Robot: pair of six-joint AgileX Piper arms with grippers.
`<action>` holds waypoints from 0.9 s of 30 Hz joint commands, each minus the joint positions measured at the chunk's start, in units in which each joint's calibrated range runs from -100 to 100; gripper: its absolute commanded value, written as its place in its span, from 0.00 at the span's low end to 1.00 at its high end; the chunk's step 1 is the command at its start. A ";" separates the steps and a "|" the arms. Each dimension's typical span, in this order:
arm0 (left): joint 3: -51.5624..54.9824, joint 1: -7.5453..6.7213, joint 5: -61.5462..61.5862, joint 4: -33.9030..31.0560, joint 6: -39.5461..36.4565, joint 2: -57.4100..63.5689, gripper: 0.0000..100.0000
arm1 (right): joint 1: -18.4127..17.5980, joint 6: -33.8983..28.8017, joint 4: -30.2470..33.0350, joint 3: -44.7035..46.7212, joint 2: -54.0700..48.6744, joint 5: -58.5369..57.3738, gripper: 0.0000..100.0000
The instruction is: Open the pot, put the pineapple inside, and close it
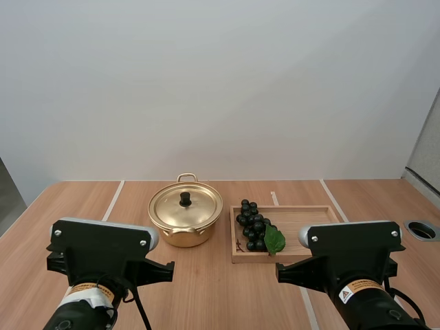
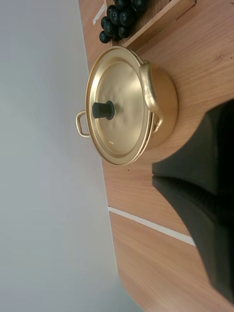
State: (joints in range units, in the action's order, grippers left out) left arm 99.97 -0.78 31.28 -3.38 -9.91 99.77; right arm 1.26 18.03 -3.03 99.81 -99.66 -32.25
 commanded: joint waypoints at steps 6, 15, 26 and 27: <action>0.03 0.00 -0.21 -0.32 -0.43 0.23 0.00 | -0.13 -0.16 -0.21 0.19 -0.34 0.94 0.00; 0.03 0.00 -0.05 -0.32 -0.42 0.23 0.00 | -0.13 -0.16 -0.21 0.19 -0.34 0.94 0.00; 0.03 0.00 -1.32 -0.32 -0.42 0.23 0.00 | -0.13 -0.16 -0.21 0.19 -0.34 0.94 0.00; 0.03 0.00 -1.32 -0.32 -0.42 0.23 0.00 | -0.13 -0.16 -0.21 0.19 -0.34 0.94 0.00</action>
State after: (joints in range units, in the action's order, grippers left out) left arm 99.97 -0.78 31.28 -3.38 -9.91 99.77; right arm 1.26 18.03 -3.03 99.81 -99.66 -32.25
